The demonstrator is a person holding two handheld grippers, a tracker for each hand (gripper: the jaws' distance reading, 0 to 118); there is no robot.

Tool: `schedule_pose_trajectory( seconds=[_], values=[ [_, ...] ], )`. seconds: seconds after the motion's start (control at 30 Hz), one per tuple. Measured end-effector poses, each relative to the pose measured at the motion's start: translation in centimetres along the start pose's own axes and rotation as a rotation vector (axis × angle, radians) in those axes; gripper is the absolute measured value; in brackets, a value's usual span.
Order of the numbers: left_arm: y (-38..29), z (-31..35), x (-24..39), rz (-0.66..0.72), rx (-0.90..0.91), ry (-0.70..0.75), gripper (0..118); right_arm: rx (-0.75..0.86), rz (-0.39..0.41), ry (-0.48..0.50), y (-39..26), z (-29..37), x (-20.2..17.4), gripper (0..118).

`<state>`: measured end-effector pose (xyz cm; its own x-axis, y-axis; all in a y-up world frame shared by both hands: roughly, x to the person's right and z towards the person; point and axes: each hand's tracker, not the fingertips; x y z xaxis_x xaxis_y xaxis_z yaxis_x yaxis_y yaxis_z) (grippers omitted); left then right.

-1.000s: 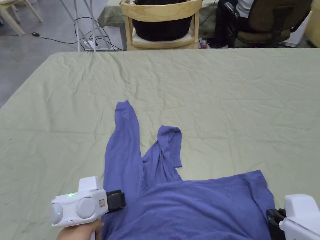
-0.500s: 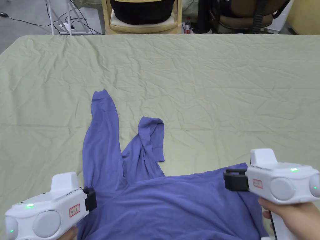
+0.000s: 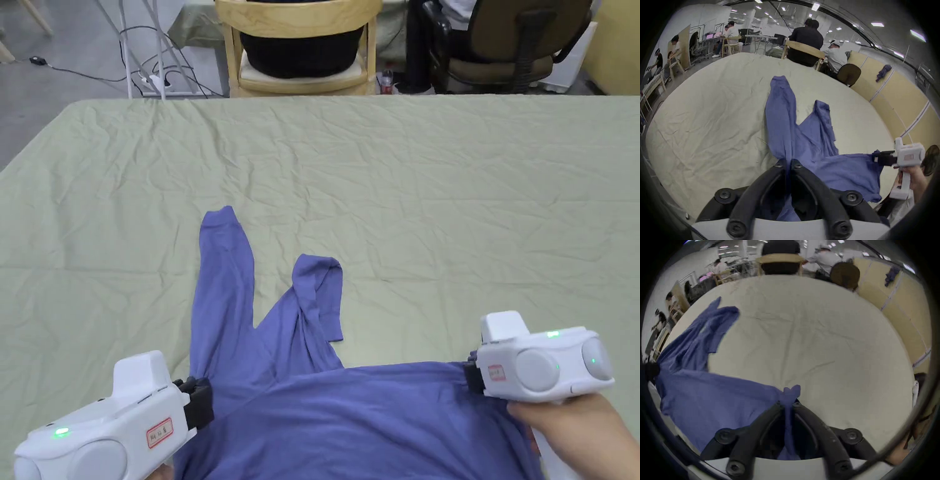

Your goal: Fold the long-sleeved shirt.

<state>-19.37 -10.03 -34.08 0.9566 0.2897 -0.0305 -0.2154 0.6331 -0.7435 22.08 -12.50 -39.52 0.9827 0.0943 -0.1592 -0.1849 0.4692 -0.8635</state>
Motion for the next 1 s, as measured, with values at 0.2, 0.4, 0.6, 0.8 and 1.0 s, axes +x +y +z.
schedule_pose_trajectory(
  seconds=[0.2, 0.4, 0.6, 0.8, 1.0],
  values=[
    [-0.2, 5.3, 1.2, 0.057, 0.085, -0.044, 4, 0.296, -0.020, -0.065, -4.6, 11.5, -1.7, 7],
    [0.8, 12.5, 3.0, 0.015, 0.227, -0.069, 4, 0.525, -0.137, -0.046, -7.1, 22.3, -1.9, 7],
    [3.4, 18.6, 4.5, -0.015, 0.369, -0.100, 4, 0.689, -0.137, -0.040, -6.5, 29.3, -1.4, 7],
    [8.2, 23.1, 5.7, -0.022, 0.502, -0.136, 4, 0.812, -0.127, -0.044, -2.7, 34.4, -0.6, 7],
    [15.8, 25.4, 7.7, -0.055, 0.614, -0.139, 4, 0.895, -0.145, -0.066, 4.8, 38.6, 1.9, 7]
  ],
)
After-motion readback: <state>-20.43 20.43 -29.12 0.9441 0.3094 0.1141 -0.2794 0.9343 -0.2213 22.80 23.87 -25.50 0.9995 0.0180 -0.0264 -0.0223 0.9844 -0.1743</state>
